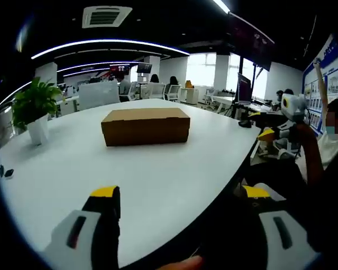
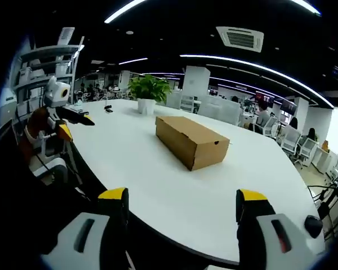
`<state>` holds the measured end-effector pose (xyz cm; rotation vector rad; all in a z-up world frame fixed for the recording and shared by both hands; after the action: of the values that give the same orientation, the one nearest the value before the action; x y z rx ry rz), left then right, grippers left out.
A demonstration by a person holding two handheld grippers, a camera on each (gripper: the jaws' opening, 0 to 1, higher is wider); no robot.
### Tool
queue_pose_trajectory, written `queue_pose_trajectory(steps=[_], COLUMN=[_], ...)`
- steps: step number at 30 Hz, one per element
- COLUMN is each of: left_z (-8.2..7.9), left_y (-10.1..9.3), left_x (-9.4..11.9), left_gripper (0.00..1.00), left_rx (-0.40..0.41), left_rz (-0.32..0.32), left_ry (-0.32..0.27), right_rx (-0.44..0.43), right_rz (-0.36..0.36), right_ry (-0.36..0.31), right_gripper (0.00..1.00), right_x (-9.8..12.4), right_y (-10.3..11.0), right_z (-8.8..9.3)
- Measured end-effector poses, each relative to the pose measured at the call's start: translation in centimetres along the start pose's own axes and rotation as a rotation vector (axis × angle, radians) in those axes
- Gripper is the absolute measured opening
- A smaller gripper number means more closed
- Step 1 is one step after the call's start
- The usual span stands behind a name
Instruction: Operate the shoe box by opening the lid, removing the specified soft item, and placing it in the target area until the item is outside and the box remains undamaged.
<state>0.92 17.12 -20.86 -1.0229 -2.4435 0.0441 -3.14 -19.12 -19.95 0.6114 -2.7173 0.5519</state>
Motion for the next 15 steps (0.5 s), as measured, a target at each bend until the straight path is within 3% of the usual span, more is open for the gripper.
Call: queue_pose_trajectory(steps=[9, 11, 15], left_z=[0.0, -0.25, -0.45], left_y=[-0.17, -0.14, -0.2], left_x=[0.15, 0.45, 0.6], left_gripper=[0.87, 0.84, 0.88], left_rx=[-0.015, -0.016, -0.013], left_rz=[-0.002, -0.006, -0.009], left_ry=[0.012, 0.006, -0.002], right_rx=[-0.001, -0.023, -0.003], right_rz=[-0.002, 0.015, 0.062], right_ry=[0.001, 0.023, 0.02], right_gripper=[0.84, 0.86, 0.87], right_x=[0.01, 0.14, 0.57], right_y=[0.25, 0.14, -0.25], right_z=[-0.35, -0.4, -0.73])
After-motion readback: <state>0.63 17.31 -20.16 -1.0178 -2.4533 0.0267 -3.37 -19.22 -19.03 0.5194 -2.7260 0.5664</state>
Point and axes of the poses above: the point that each gripper's makers call its tool centre point, and the gripper's own axes: x roughly backward along the fingers, y roughly to its left, z roughly out of its underside, the point moved 7 cm from there along x, roughly backward along the fingers, and after that the axes turned 8 degrees about x, right-handed, at the moved point
